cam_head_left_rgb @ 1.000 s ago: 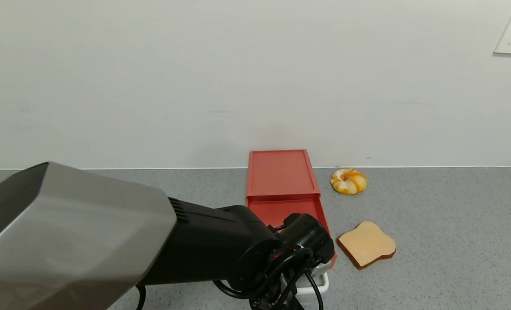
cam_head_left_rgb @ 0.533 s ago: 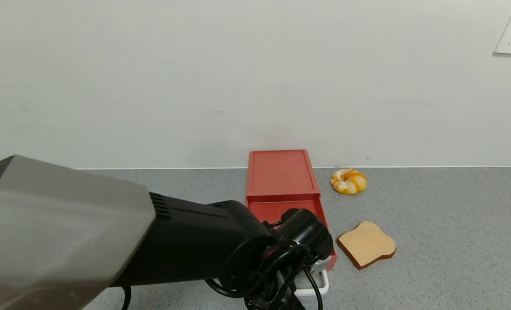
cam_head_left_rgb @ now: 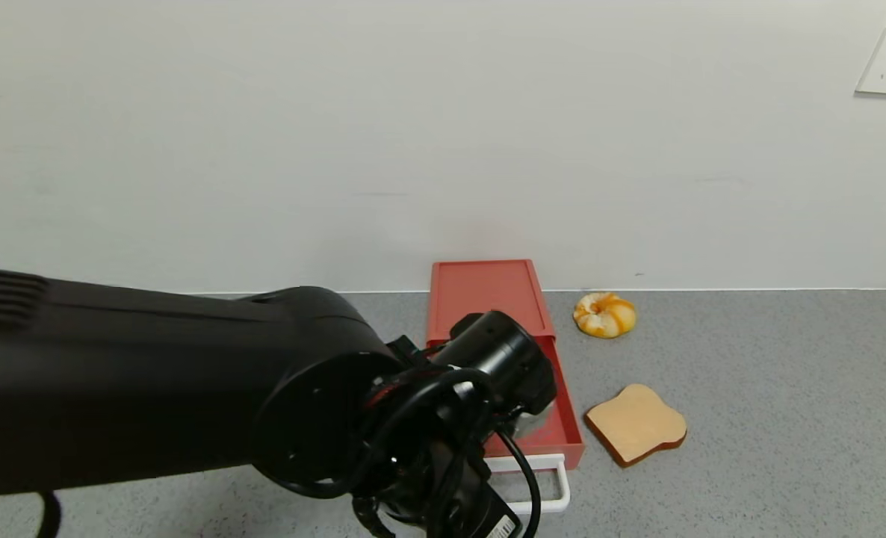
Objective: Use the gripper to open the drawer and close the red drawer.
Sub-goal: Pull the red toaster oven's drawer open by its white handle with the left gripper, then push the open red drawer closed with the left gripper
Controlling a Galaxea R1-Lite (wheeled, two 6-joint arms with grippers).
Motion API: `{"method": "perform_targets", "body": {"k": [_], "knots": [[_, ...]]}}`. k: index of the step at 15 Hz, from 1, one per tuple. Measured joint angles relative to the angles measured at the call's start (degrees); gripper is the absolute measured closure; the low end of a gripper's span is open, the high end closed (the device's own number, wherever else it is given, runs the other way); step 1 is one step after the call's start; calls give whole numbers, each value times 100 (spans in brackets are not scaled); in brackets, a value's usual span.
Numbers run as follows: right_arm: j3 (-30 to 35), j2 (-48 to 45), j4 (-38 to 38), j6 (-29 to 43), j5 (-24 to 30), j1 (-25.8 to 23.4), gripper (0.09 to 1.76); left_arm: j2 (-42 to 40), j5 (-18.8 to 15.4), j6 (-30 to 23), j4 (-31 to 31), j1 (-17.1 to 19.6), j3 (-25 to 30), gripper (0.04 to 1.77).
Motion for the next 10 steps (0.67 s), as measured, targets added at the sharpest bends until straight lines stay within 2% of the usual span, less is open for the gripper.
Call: {"method": "perform_targets", "body": {"k": [6, 10], "knots": [[0, 0, -4, 1, 0, 0, 14, -1293, 35, -591, -7, 284, 503, 9], [0, 0, 0, 1, -2, 0, 14, -2103, -16, -652, -46, 970, 934, 9]]}}
